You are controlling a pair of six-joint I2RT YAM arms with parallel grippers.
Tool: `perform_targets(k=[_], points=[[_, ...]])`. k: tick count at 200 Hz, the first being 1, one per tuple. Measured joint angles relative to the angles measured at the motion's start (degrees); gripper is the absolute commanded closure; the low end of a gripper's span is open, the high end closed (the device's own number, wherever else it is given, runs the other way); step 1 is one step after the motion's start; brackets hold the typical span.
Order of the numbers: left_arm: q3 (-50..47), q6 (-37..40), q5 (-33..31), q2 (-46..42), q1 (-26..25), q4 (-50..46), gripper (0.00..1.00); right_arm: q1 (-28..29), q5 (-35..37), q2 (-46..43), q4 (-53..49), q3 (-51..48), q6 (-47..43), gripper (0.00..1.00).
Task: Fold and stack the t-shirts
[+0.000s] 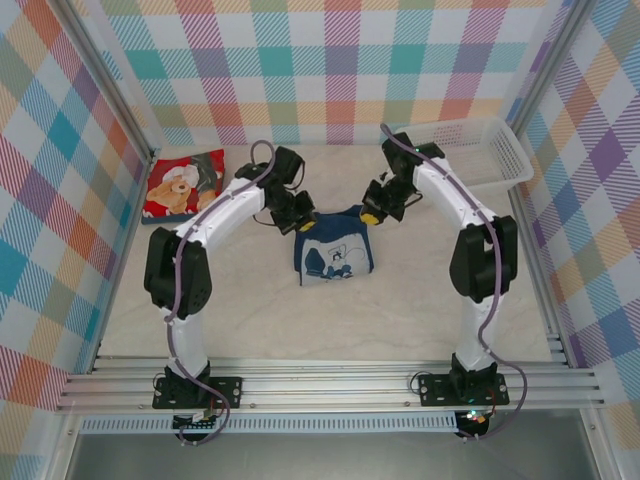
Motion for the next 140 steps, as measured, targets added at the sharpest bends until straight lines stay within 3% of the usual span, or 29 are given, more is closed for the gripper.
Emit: perform_targets(k=[49,62,81,95,105,121,140], points=[[8.13,0.00,0.92,8.52,3.39,0.20,0.98,-2.14,1.84,9.09,-1.11,9.40,0.46,1.00],[10.21,-0.02,1.46,10.71,4.37,0.39,0.91,-2.58,1.73,12.26,-1.53,13.68,0.46,1.00],[13.11,0.02,1.86,13.51,5.49,0.44,0.60,-2.86,1.29,17.00,-1.22,20.00,0.35,0.66],[14.23,0.09,1.44,14.75,6.10,0.42,0.51,-2.95,1.40,20.28,-1.92,24.57,0.20,0.49],[14.25,-0.20,0.66,14.91,6.38,0.31,0.43,-2.99,1.68,21.94,-2.27,26.84,-0.48,0.43],[14.21,0.00,-1.14,14.53,6.64,0.44,0.41,-2.99,2.86,22.25,-2.97,27.10,-0.87,0.39],[11.69,0.00,-2.60,11.69,6.71,1.42,0.42,-2.99,4.98,18.18,-1.60,21.46,-1.55,0.42]])
